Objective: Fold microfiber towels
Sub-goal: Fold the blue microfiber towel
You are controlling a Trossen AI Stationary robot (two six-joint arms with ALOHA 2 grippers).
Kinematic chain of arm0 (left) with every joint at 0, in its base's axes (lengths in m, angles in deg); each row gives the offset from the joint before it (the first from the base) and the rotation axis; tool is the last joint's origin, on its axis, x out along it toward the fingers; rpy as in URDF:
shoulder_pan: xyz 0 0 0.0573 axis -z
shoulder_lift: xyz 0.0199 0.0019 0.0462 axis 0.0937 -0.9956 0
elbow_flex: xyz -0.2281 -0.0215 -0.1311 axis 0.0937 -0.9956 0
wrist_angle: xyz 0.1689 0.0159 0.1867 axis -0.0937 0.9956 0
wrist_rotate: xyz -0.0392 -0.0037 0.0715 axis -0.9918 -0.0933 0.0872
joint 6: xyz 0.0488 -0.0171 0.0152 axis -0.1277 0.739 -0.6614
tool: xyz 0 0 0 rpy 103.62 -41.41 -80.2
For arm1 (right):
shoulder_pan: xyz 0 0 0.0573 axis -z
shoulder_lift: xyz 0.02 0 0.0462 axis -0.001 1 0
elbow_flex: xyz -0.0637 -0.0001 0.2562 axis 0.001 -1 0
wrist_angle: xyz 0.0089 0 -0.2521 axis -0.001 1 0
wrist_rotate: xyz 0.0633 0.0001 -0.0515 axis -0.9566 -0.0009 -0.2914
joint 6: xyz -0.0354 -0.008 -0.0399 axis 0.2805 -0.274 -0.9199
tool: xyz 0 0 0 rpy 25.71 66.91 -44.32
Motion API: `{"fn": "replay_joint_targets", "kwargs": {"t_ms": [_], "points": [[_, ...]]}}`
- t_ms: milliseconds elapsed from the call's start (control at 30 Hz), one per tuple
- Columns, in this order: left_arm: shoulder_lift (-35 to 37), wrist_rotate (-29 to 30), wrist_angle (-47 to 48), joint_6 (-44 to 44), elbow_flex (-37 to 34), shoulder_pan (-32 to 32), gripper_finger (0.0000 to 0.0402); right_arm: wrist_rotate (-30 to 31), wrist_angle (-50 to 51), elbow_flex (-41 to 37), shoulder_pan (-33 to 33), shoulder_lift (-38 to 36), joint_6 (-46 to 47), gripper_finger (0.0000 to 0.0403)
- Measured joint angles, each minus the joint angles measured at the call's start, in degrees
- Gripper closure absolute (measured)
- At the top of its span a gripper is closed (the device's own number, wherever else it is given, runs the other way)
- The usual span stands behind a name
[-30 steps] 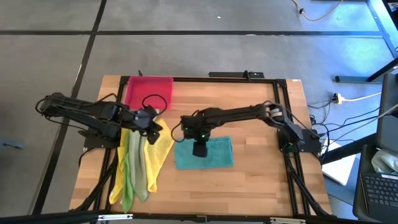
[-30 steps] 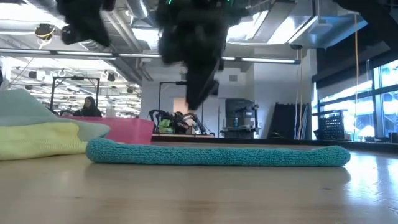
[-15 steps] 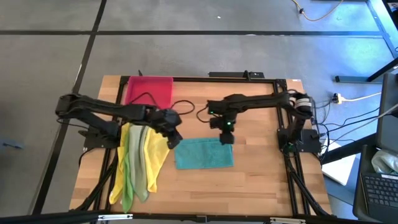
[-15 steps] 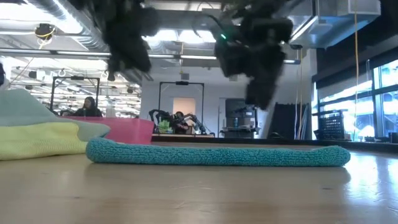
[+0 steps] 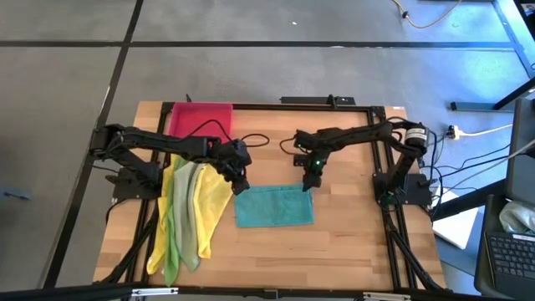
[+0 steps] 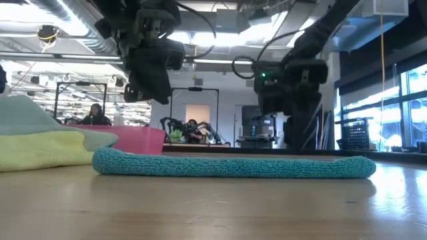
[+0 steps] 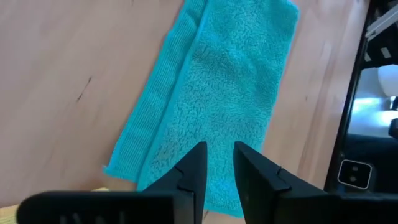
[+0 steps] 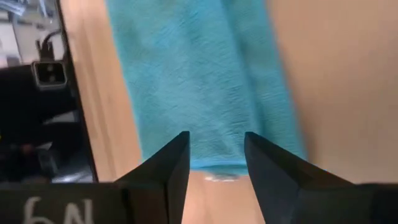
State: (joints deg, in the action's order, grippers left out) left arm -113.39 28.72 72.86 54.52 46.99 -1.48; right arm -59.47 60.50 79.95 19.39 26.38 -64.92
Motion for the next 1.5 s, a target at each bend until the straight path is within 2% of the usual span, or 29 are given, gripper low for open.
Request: {"fn": "replay_joint_targets", "kwargs": {"t_ms": [233, 567, 1067, 1233, 1333, 1500], "points": [[0.1, -0.4, -0.1, -0.1, 0.0, 0.1, 0.0329, 0.0, -2.7, -3.4, 3.5, 0.0, 4.2, 0.0249], [0.1, -0.6, -0.1, 0.1, 0.0, 0.1, 0.0332, -1.1, -2.9, -3.9, 2.6, 0.0, 5.0, 0.0249], [0.1, -0.2, -0.1, 2.7, 0.0, 0.1, 0.0333, 1.0, -3.1, -3.9, 1.4, 0.2, 4.4, 0.0249], [0.1, -0.2, -0.1, 2.8, 0.0, 0.1, 0.0333, 4.8, -2.1, -3.9, 1.4, 0.2, 4.7, 0.0249], [0.1, -0.2, -0.1, 2.7, 0.0, 0.1, 0.0333, 2.2, -2.5, -3.9, 1.1, 0.2, 4.7, 0.0249], [0.1, -0.2, -0.1, 2.7, 0.0, 0.1, 0.0333, 1.5, -2.6, -3.9, -0.1, 0.2, 4.7, 0.0249]]}}
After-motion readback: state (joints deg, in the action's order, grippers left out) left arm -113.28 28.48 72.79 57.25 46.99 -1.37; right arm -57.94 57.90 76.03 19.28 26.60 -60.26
